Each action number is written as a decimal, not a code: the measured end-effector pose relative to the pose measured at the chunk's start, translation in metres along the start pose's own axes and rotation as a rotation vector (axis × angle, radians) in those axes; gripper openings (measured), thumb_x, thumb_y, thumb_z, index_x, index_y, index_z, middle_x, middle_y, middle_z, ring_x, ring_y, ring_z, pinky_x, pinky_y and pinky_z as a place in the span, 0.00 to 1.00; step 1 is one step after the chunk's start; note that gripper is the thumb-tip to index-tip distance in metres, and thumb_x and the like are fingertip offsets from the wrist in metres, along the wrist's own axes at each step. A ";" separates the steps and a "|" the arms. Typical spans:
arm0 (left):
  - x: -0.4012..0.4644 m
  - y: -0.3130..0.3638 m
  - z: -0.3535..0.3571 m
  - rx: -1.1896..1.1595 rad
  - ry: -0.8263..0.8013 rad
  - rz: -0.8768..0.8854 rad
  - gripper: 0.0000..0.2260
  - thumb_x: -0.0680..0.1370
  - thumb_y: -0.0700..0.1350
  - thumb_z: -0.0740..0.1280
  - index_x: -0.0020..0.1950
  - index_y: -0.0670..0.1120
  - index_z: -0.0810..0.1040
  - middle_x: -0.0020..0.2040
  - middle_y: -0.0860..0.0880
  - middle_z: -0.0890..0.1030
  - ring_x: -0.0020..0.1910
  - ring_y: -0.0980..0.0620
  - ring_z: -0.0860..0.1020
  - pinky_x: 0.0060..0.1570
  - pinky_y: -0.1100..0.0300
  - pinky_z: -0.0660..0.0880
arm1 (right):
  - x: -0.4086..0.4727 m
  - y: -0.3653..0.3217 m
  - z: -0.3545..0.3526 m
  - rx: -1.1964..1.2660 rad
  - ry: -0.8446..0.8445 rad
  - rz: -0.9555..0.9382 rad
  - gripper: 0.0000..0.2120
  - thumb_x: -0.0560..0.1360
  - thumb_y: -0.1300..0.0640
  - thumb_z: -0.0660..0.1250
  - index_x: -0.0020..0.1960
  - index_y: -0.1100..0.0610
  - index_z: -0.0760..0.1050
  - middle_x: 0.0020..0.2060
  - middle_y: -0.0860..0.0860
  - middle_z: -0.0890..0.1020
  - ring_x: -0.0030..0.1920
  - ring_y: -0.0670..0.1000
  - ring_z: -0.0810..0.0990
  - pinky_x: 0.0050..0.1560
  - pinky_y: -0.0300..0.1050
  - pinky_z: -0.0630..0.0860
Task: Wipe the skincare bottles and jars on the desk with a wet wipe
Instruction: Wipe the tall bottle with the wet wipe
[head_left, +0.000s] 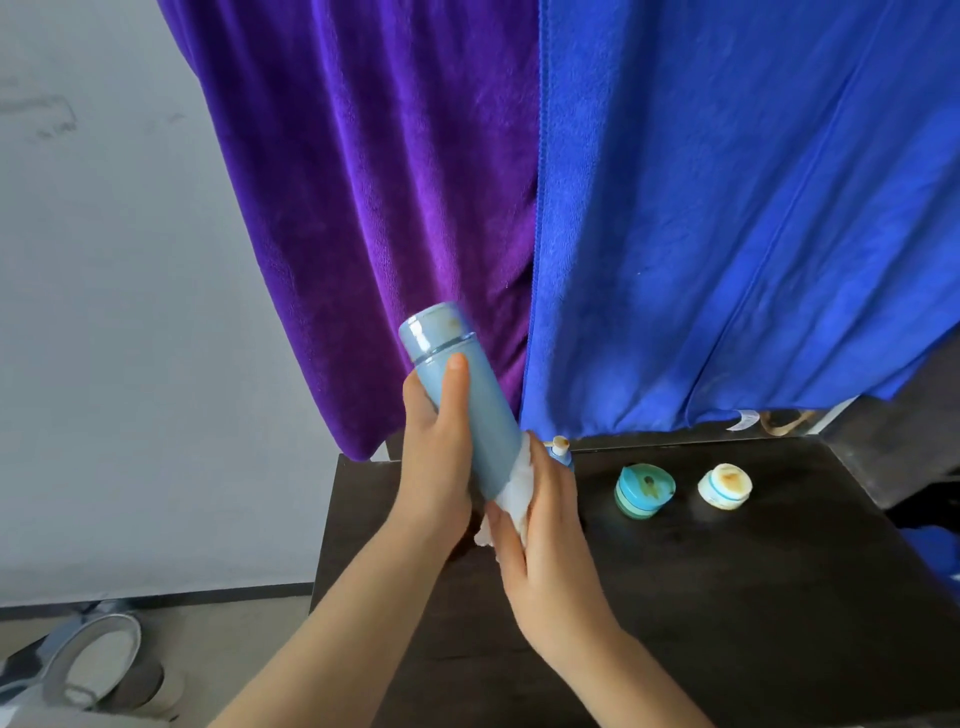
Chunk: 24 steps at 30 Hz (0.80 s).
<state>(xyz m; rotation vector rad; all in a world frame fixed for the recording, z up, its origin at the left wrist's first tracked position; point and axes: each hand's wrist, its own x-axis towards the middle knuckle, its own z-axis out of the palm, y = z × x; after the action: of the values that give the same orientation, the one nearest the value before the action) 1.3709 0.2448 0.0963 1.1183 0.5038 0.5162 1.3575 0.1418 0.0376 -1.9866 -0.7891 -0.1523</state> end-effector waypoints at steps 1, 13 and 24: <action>-0.002 -0.001 0.000 -0.009 0.016 0.020 0.14 0.77 0.55 0.60 0.58 0.49 0.70 0.45 0.49 0.77 0.42 0.53 0.77 0.42 0.57 0.75 | -0.002 0.000 0.001 -0.061 0.009 -0.026 0.27 0.76 0.44 0.54 0.71 0.43 0.47 0.64 0.37 0.59 0.66 0.33 0.58 0.66 0.36 0.65; -0.009 0.003 -0.003 -0.038 -0.277 0.022 0.14 0.78 0.53 0.55 0.54 0.51 0.78 0.44 0.49 0.84 0.45 0.55 0.83 0.43 0.63 0.79 | 0.052 -0.030 -0.020 0.204 -0.152 -0.065 0.27 0.78 0.49 0.49 0.72 0.40 0.38 0.75 0.38 0.46 0.74 0.37 0.47 0.72 0.33 0.50; -0.013 -0.009 -0.004 0.049 -0.359 -0.062 0.12 0.80 0.49 0.56 0.49 0.45 0.76 0.36 0.52 0.82 0.39 0.53 0.81 0.40 0.62 0.79 | 0.065 -0.028 -0.027 0.313 -0.116 0.040 0.27 0.77 0.47 0.50 0.73 0.45 0.43 0.70 0.32 0.48 0.71 0.31 0.48 0.67 0.24 0.48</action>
<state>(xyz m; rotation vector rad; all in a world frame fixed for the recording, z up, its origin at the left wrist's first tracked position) 1.3596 0.2372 0.0882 1.2074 0.2375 0.2417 1.3977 0.1591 0.0995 -1.7240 -0.7943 0.1060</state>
